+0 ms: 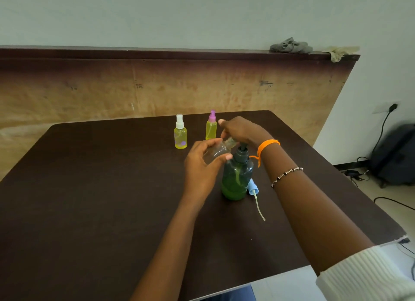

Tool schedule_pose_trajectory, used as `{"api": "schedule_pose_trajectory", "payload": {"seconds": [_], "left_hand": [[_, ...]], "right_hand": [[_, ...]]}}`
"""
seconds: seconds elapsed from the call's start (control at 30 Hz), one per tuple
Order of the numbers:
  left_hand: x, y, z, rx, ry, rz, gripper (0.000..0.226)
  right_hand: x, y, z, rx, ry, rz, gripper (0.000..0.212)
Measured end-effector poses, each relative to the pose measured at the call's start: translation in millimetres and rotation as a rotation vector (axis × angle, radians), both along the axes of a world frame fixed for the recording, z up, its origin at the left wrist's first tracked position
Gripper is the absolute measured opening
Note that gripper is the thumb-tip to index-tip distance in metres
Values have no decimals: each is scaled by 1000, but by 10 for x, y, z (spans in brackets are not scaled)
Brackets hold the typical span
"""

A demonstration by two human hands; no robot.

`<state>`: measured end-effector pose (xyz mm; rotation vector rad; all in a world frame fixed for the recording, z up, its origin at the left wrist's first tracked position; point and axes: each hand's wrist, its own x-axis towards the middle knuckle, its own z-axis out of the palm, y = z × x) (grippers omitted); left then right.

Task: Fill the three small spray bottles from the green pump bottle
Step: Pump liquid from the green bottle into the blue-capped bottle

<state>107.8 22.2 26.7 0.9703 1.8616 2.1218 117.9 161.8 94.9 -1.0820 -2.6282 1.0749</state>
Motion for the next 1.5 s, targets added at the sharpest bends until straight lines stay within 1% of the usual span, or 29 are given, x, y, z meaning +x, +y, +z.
{"api": "schedule_pose_trajectory", "payload": {"seconds": [0.1, 0.2, 0.33, 0.43, 0.5, 0.57, 0.7, 0.87, 1.0, 1.13, 1.23, 1.33, 1.5], "left_hand": [[-2, 2, -14, -7, 15, -3, 38], [26, 8, -44, -4, 6, 3, 41], [52, -3, -23, 8, -55, -6, 41], [65, -13, 39, 0, -66, -15, 39], [67, -22, 68, -8, -58, -19, 40], [55, -26, 67, -9, -55, -21, 39], [66, -20, 15, -9, -68, -11, 39], [67, -33, 15, -1, -86, -13, 39], [60, -56, 28, 15, -82, -16, 38], [79, -32, 31, 12, -77, 0, 39], [98, -18, 14, -2, -85, 5, 38], [98, -24, 23, -9, -94, 3, 38], [98, -49, 64, -15, -95, -11, 38]], "right_hand": [[18, 44, -92, 6, 40, -65, 52], [49, 32, -168, 37, 41, -127, 51], [55, 14, -114, 31, 49, -101, 51], [70, -15, 1, -13, 17, -51, 52], [65, -22, 42, -71, -17, -19, 48], [45, 3, 0, -101, -9, -30, 44], [23, 59, -165, -58, 5, -102, 42], [23, 25, -135, 28, -1, -96, 43], [22, -22, -23, 16, -40, -56, 45], [29, -18, -75, 39, 8, -109, 50], [54, 5, -131, 12, 17, -129, 45], [52, 2, -130, 26, 23, -120, 46], [36, -7, -34, 8, -29, -59, 44]]}}
